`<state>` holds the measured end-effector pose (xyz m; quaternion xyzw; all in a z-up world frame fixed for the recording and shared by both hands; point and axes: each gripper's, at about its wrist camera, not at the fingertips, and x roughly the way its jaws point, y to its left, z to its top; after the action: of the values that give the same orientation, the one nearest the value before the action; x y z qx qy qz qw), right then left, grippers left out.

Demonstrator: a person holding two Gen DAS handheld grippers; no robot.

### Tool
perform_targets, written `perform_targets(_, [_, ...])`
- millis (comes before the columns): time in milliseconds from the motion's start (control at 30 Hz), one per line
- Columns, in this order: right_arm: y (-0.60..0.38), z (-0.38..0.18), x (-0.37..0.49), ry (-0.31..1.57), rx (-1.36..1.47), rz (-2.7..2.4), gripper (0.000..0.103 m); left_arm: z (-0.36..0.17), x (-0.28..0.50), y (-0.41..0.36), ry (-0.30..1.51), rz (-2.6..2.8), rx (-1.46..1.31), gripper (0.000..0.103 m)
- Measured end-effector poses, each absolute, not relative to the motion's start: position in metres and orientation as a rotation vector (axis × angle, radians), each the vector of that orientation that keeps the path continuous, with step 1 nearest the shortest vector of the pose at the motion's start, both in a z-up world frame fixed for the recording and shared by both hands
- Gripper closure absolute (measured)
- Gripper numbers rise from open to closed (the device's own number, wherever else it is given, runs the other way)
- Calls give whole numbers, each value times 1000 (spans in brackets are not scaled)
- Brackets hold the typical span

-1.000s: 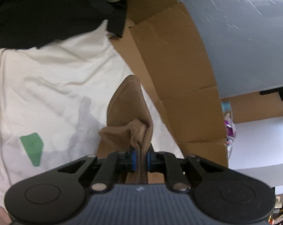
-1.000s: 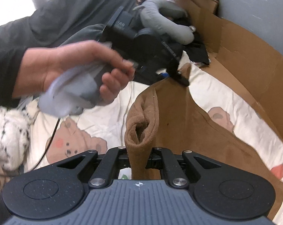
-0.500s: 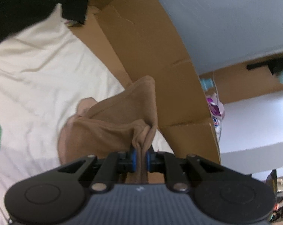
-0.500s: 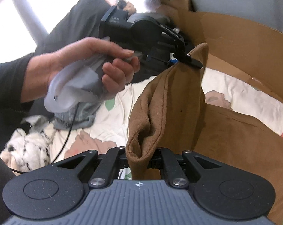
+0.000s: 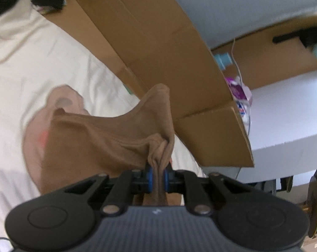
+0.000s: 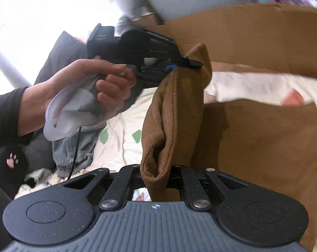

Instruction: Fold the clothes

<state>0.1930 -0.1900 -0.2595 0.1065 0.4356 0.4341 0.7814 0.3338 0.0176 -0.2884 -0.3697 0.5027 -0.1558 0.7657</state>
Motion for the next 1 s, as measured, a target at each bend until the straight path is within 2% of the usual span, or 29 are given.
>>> perform_targets(467, [-249, -312, 181, 1012, 425, 682, 99, -308, 333, -87, 1165, -370, -610, 92])
perform_targets(1000, [-295, -356, 181, 1047, 518, 472, 99, -351, 354, -164, 1276, -422, -399, 92])
